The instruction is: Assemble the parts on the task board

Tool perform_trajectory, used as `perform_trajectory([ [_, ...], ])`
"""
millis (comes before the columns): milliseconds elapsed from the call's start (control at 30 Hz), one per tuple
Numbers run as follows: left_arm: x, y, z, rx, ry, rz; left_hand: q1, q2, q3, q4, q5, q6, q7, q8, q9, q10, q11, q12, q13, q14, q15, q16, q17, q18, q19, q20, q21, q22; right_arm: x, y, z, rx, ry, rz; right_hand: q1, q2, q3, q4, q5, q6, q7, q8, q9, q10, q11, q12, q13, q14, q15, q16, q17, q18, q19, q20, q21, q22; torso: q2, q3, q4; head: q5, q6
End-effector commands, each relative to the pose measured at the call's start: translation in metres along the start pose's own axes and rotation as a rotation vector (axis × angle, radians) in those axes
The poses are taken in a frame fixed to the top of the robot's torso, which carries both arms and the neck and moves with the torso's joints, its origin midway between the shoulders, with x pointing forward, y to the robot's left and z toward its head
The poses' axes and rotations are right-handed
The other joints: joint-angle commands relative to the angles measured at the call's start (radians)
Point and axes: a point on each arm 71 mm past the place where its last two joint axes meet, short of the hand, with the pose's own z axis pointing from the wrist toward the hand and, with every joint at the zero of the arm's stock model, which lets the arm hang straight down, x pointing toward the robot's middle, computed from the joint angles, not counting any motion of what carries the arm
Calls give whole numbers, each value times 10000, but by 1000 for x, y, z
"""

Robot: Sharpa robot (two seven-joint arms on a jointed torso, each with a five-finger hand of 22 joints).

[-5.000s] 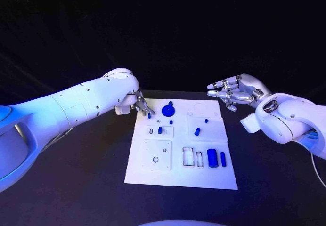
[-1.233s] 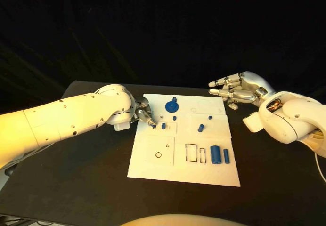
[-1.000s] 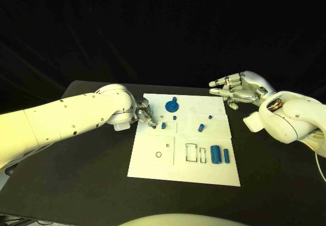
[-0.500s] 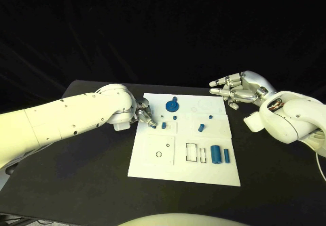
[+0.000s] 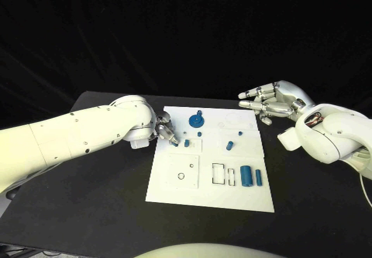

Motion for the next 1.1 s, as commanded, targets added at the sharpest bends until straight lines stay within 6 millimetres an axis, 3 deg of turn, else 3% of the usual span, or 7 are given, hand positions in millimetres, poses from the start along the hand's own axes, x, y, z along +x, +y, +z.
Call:
perform_trajectory([
  [33, 7, -2, 2, -139, 350, 42, -175, 47, -290, 164, -32, 290, -176, -72, -74, 22, -29, 23, 44, 1052, -71, 24, 2633, -112, 651, -91, 51, 1930, 2, 1, 0, -117, 195, -66, 9, 63, -48, -22, 33, -17, 51, -18, 6, -33, 6, -61, -9, 480, 14, -53, 326, 79, -54, 18, -33, -9, 3, 9, -2, -23, -26],
  [300, 8, -6, 5, -249, 421, 113, -417, 226, -1140, 587, -35, 435, -192, -158, -205, 51, -46, 67, 117, 1052, -95, 24, 2633, -134, 686, -116, 126, 1996, 2, 1, 0, -58, 222, -12, 9, 63, -48, -22, 33, -17, 51, -18, 6, -33, 6, -61, -9, 480, 14, -53, 326, 79, -54, 18, -33, -9, 6, -3, -15, -49, -30],
  [800, 7, -5, 7, -466, 326, 114, -402, 382, -1627, 821, -21, 542, -206, -221, -298, 127, -57, 177, 270, 1052, -103, 24, 2633, -152, 716, -124, 188, 2048, 2, 0, 0, -10, 248, 29, 14, 62, -51, -24, 30, -17, 49, -16, 7, -36, 6, -77, -31, 477, 13, -62, 313, 83, -64, 18, -48, -32, -1, 0, 10, -57, -44],
  [900, 7, -4, 7, -509, 333, 127, -457, 335, -1982, 963, -25, 597, -212, -243, -337, 145, -57, 195, 306, 1052, -102, 24, 2633, -156, 722, -118, 199, 2062, 2, 0, -1, -2, 254, 28, 12, 63, -55, -23, 28, -16, 49, -15, 7, -39, 6, -88, -46, 474, 12, -71, 301, 86, -73, 17, -60, -52, -3, -3, 3, -50, -39],
  [1100, 5, -3, 6, -532, 208, 127, -742, 72, -3369, 1382, -146, 718, -186, -281, -417, 167, -40, 201, 354, 1052, -88, 24, 2633, -162, 731, -112, 214, 2089, 2, 0, -1, 6, 259, 19, 10, 62, -58, -21, 26, -17, 49, -14, 7, -48, 6, -106, -66, 472, 13, -77, 292, 90, -83, 17, -72, -74, 0, -13, 5, -56, -7],
])
